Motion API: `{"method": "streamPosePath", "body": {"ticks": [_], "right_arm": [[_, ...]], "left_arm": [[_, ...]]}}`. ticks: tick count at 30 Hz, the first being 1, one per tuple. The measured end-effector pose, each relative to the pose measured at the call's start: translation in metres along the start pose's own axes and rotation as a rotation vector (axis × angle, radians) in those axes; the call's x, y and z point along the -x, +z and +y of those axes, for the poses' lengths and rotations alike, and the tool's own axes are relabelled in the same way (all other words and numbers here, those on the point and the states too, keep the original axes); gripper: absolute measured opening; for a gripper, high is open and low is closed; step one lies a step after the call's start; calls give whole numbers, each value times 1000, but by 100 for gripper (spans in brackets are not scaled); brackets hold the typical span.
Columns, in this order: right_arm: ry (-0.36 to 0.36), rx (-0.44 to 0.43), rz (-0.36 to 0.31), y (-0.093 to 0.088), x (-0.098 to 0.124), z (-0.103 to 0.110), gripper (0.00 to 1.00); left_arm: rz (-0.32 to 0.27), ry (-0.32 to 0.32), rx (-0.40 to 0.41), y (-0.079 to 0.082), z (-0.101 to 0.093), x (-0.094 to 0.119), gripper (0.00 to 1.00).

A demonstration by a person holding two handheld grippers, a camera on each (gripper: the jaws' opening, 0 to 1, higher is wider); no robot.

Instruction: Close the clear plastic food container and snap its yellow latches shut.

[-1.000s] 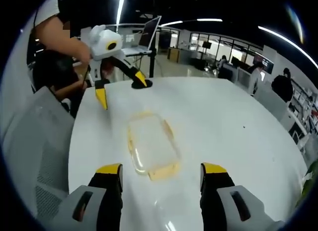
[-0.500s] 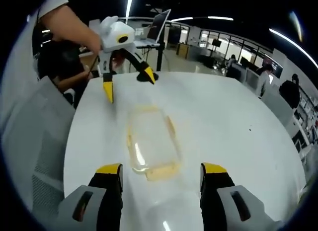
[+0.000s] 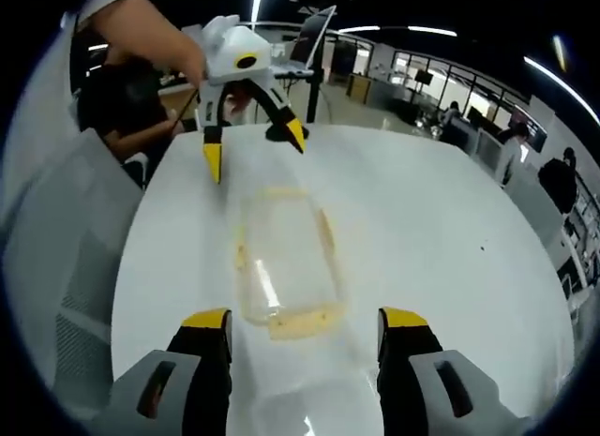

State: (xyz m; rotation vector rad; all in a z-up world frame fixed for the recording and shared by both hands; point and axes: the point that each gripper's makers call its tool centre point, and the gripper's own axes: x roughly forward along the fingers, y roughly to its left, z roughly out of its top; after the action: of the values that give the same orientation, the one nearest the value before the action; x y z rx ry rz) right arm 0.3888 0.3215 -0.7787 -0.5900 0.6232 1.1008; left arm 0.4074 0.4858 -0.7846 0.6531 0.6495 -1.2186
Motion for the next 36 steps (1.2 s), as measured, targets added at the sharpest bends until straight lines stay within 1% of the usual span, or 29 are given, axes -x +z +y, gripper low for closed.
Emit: {"method": "streamPosePath", "body": {"ticks": [4,10,13,16,19,23,25,26,31,33,36], "right_arm": [[7,22,17,-2,-3,-3,62],[26,30,33,-3,-7,-3,62],[38,52,57,-6,-11,-2,62],[57,62,87,-9,-15,-2,61],[69,70,105,-10,-18,-2,60],[84,90,138,-14,-22,-1,59],[86,102,143,-14,-24,-1,57],[94,105,153,-15,-25,1,57],[113,112,176,-18,-30,4,57],[118,112,177,-18,-32,4,57],[123,119,192,-21,-34,4,57]], "left_arm": [[17,-11,-20,-3,3,-3,73],[38,-30,-54,-5,5,-6,71],[53,-43,-67,-7,7,-8,70],[67,-37,-100,-9,10,-9,68],[77,-52,-107,-10,11,-11,68],[97,-61,-144,-12,14,-12,68],[95,-69,-156,-12,14,-13,67],[109,-67,-179,-14,16,-13,67],[125,-74,-197,-17,21,-15,67],[142,-71,-220,-19,24,-16,66],[154,-85,-240,-20,24,-17,66]]}}
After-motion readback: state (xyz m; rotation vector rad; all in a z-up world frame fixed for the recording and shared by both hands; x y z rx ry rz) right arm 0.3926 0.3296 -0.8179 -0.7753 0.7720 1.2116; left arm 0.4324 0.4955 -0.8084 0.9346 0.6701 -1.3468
